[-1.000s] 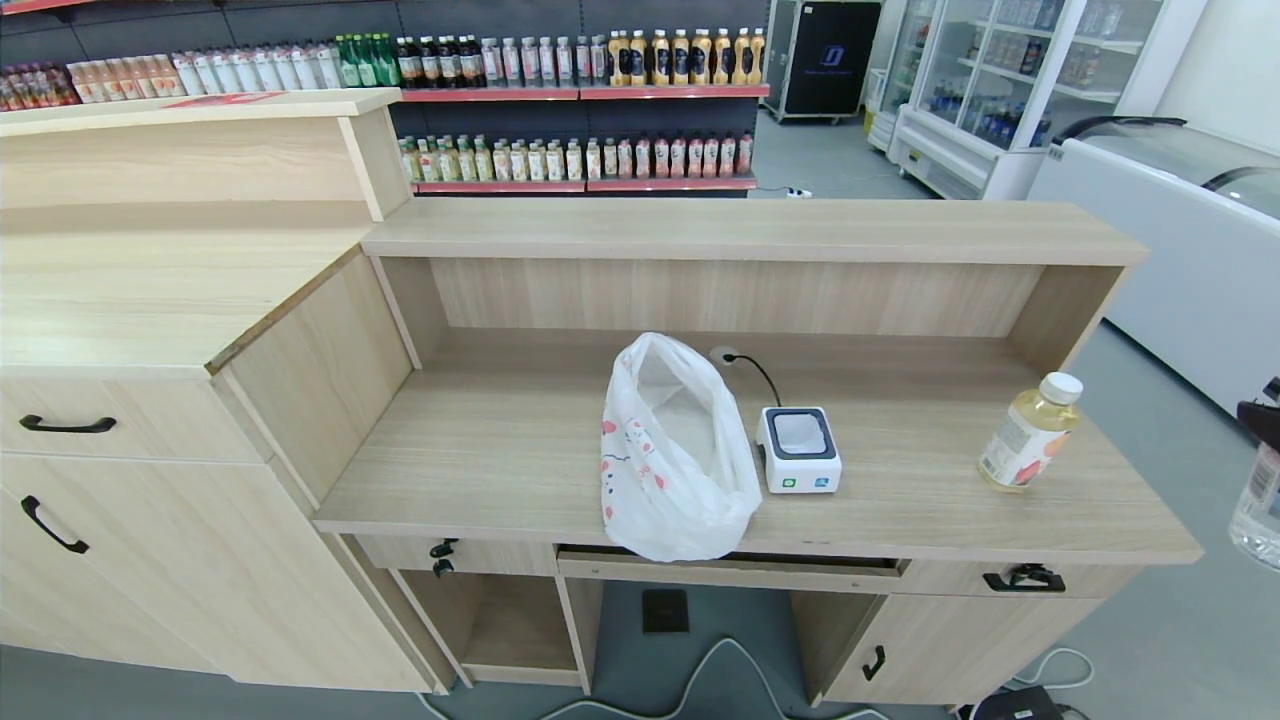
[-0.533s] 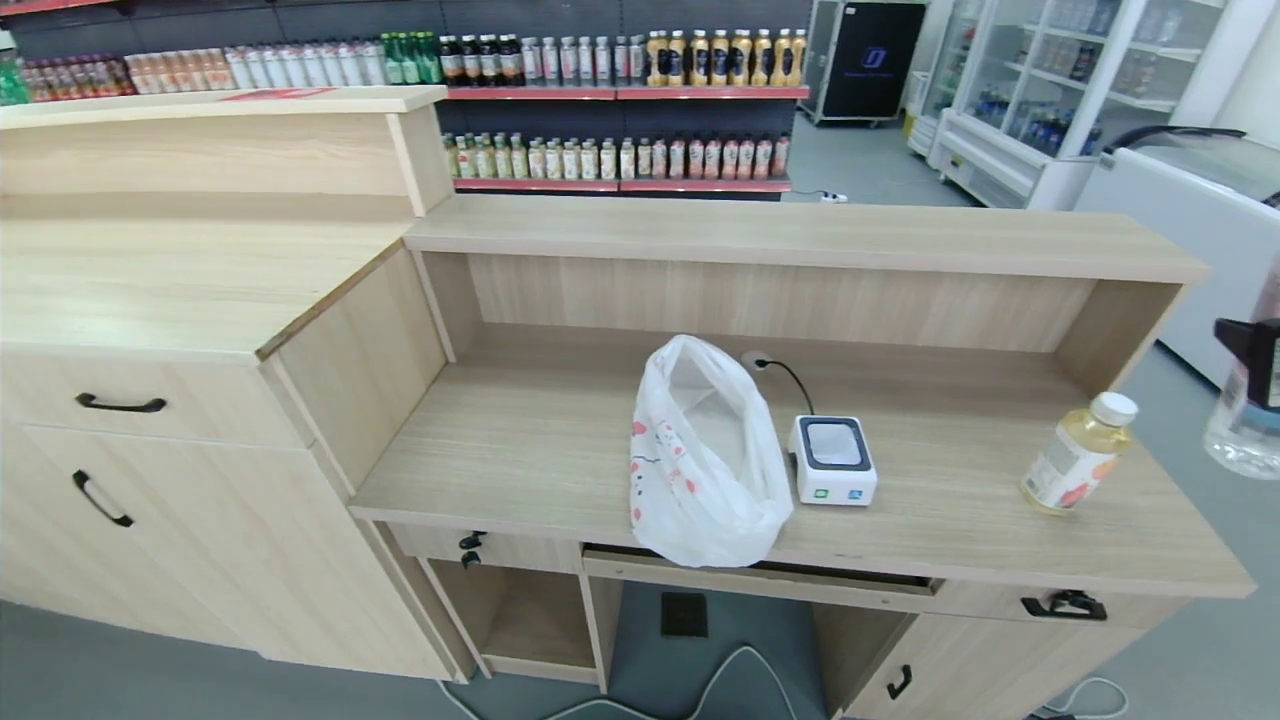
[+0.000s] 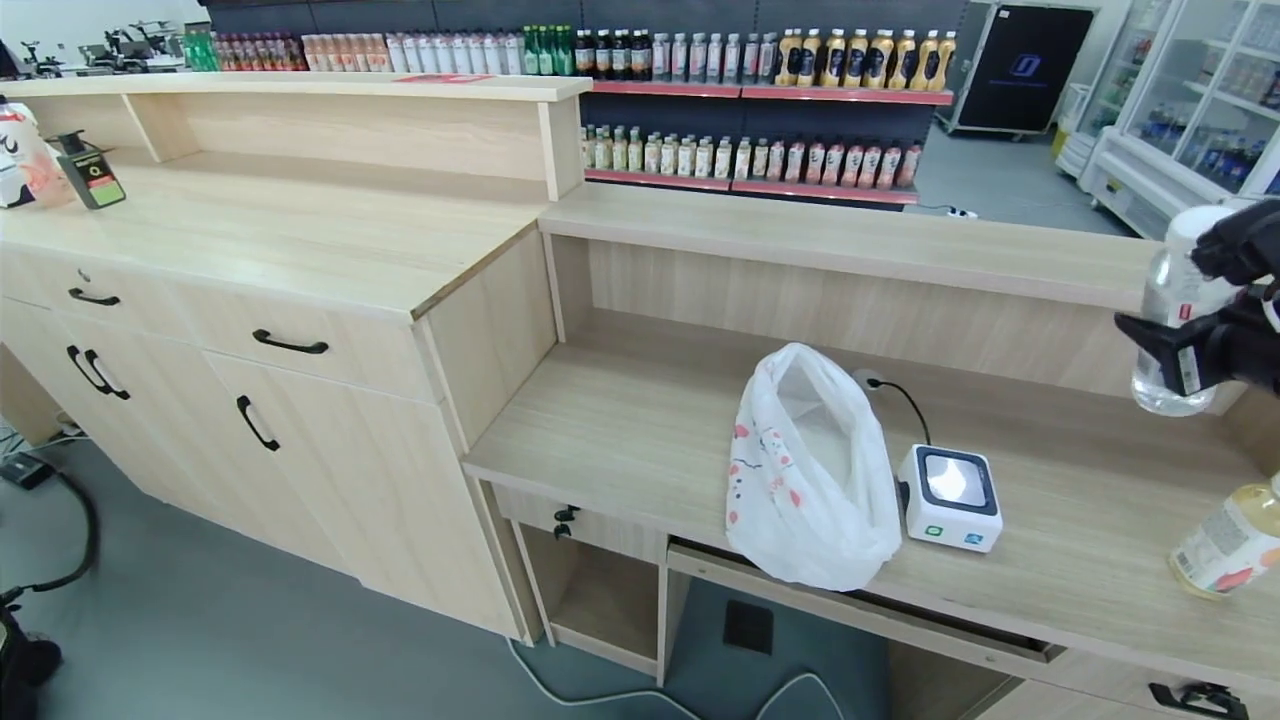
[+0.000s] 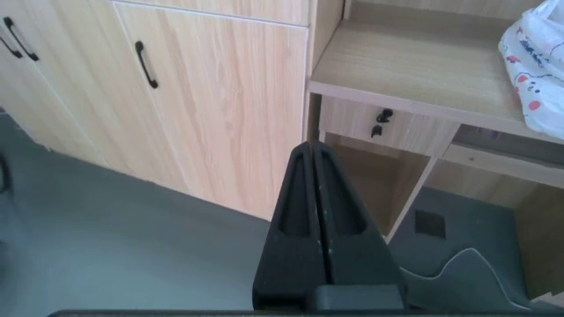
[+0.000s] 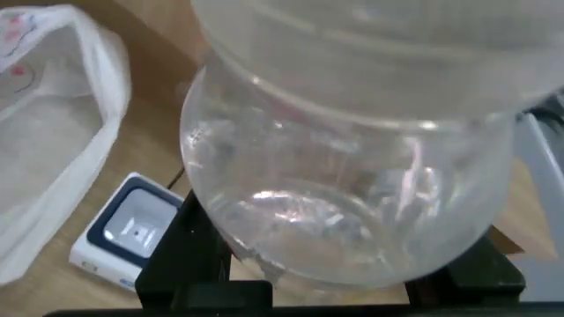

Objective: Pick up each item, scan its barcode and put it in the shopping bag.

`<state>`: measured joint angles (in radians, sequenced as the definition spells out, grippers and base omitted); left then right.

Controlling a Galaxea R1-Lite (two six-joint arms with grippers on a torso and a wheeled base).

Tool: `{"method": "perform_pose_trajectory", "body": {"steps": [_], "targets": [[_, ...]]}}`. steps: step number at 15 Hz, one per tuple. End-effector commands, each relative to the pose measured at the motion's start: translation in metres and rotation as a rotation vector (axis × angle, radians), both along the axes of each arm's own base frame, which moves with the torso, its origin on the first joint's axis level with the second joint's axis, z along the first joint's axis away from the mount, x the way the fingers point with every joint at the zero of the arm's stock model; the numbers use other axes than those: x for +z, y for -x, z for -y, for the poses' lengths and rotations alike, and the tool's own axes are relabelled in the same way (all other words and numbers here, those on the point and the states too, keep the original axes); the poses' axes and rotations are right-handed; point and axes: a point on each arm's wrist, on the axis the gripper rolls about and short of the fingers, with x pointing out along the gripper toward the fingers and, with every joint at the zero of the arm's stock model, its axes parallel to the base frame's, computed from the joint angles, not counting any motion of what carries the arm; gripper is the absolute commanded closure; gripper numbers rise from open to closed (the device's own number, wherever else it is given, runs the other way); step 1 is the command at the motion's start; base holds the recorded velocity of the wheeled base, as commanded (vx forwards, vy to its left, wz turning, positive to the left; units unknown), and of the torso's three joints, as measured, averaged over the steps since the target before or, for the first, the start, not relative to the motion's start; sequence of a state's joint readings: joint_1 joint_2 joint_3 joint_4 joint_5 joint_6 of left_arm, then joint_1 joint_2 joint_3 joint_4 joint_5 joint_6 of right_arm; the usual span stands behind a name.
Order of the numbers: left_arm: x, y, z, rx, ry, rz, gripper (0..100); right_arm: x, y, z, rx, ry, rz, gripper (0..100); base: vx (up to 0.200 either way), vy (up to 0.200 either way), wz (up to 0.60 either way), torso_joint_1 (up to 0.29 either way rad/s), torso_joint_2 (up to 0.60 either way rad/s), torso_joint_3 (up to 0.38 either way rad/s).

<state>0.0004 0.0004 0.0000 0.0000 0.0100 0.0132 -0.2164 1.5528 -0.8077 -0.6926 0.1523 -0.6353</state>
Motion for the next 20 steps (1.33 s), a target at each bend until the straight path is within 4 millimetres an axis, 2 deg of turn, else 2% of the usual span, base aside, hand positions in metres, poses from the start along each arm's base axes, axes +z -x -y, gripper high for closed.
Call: {"method": "perform_pose_trajectory", "body": {"steps": [1, 7, 10, 18, 20], "targets": [[0.000, 0.000, 0.000, 0.000, -0.001, 0.000, 100, -0.023, -0.015, 0.022, 0.035, 0.061, -0.055, 100, 0.000, 0.000, 0.00, 0.000, 0.00, 0.000], [0.000, 0.000, 0.000, 0.000, -0.001, 0.000, 100, -0.053, -0.036, 0.037, 0.324, 0.193, -0.036, 100, 0.000, 0.000, 0.00, 0.000, 0.00, 0.000], [0.000, 0.000, 0.000, 0.000, 0.001, 0.000, 100, -0.069, -0.039, 0.047, 0.410, 0.246, -0.054, 100, 0.000, 0.000, 0.00, 0.000, 0.00, 0.000], [0.000, 0.000, 0.000, 0.000, -0.001, 0.000, 100, -0.109, -0.057, 0.061, 0.477, 0.199, -0.125, 100, 0.000, 0.000, 0.00, 0.000, 0.00, 0.000], [0.000, 0.000, 0.000, 0.000, -0.001, 0.000, 100, -0.113, -0.065, 0.063, 0.487, 0.199, -0.124, 100, 0.000, 0.000, 0.00, 0.000, 0.00, 0.000]]}}
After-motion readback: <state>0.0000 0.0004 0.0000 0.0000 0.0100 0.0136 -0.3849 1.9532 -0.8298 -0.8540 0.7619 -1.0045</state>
